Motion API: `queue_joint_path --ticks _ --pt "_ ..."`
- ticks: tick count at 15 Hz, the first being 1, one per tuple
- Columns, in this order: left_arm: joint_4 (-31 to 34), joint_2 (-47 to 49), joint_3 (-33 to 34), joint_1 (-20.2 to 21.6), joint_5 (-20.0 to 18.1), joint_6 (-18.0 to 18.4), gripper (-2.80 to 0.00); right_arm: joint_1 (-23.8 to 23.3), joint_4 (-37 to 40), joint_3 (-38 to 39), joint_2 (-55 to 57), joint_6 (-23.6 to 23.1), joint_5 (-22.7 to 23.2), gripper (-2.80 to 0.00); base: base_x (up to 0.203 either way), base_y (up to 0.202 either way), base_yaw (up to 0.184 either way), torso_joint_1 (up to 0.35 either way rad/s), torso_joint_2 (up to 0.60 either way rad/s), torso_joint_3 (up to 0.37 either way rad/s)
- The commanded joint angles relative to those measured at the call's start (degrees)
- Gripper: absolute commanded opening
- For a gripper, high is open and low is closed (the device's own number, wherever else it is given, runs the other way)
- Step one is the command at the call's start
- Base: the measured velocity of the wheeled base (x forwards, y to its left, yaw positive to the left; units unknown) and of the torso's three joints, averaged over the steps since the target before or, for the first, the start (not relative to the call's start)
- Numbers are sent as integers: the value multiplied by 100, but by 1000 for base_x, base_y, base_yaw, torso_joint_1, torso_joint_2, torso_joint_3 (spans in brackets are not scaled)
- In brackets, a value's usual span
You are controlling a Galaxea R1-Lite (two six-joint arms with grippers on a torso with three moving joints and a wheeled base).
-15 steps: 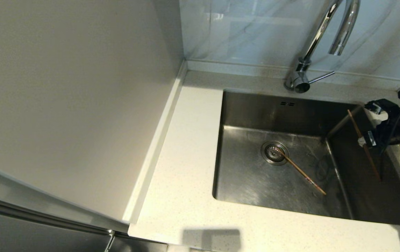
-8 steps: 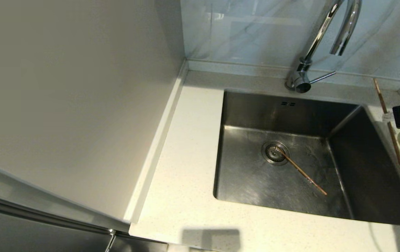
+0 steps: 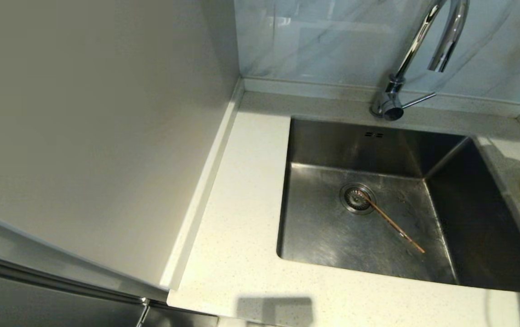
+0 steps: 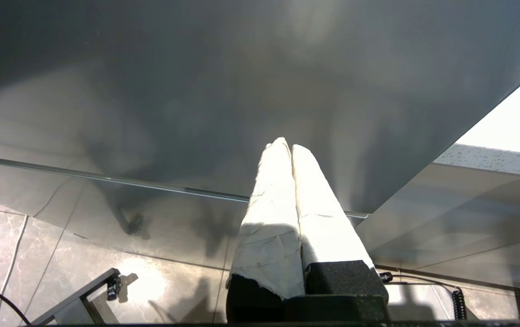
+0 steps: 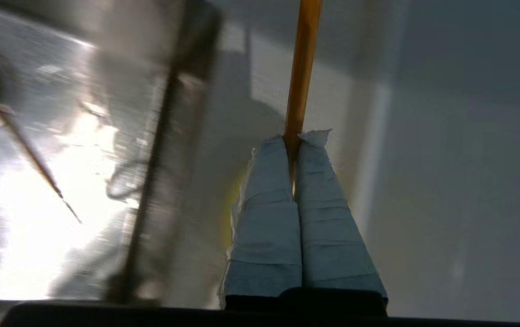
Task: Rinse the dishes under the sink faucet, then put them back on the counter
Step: Put the chopsticks back to the table from the sink
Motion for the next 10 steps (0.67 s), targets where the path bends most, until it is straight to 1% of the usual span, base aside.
queue_joint_path --ticks 1,3,5,7,10 --pt "-2 -18 0 2 3 -4 -280 -240 10 -22 174 -220 -198 -280 0 0 0 0 0 0" --pt "-2 -18 0 2 3 -4 -280 -423 13 14 396 -271 -462 -280 0 0 0 0 0 0" --pt "-2 -18 0 2 3 -4 -280 -635 12 95 583 -397 -573 -280 0 0 0 0 0 0" --pt "-2 -18 0 2 3 -4 -280 -851 10 118 748 -520 -600 -280 0 0 0 0 0 0" --pt "-2 -18 0 2 3 -4 -280 -987 10 298 857 -602 -617 -280 0 0 0 0 0 0"
